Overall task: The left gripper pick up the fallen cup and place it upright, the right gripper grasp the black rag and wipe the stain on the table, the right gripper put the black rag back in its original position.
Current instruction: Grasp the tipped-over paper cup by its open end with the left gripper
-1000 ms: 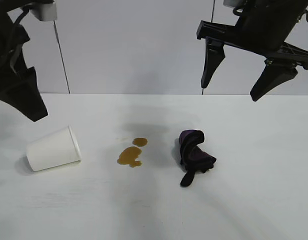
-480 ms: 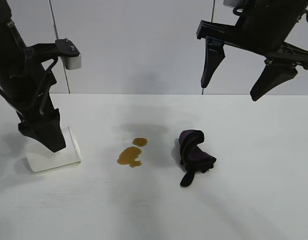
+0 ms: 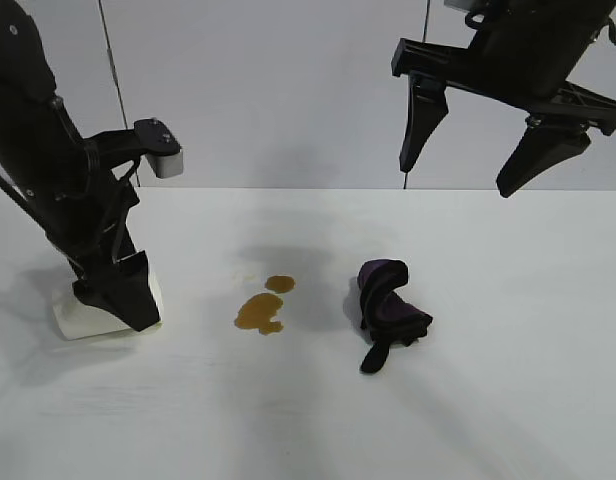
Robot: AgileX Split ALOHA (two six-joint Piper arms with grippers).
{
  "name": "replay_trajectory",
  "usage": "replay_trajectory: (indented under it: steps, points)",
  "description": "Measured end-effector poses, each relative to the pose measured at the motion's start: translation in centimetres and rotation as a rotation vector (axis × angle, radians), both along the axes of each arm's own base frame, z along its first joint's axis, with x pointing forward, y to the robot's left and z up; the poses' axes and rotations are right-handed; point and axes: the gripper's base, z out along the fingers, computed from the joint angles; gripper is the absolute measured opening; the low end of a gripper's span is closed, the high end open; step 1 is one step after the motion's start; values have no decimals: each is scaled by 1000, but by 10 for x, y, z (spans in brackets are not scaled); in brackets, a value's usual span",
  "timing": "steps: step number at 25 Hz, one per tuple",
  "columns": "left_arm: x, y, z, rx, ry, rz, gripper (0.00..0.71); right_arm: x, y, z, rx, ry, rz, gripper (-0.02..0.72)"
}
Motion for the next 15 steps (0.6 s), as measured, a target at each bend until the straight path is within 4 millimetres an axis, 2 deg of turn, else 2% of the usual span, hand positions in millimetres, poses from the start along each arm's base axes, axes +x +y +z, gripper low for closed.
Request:
replay_trajectory:
  steps: [4, 11, 15]
  points:
    - [2, 0, -5, 5, -10, -14, 692, 0, 0, 0, 0, -1, 0, 589]
    - [3, -2, -22, 3, 17, -21, 586, 0, 0, 0, -1, -3, 0, 589]
    - [4, -2, -23, -3, 7, -24, 489, 0, 0, 0, -1, -3, 0, 589]
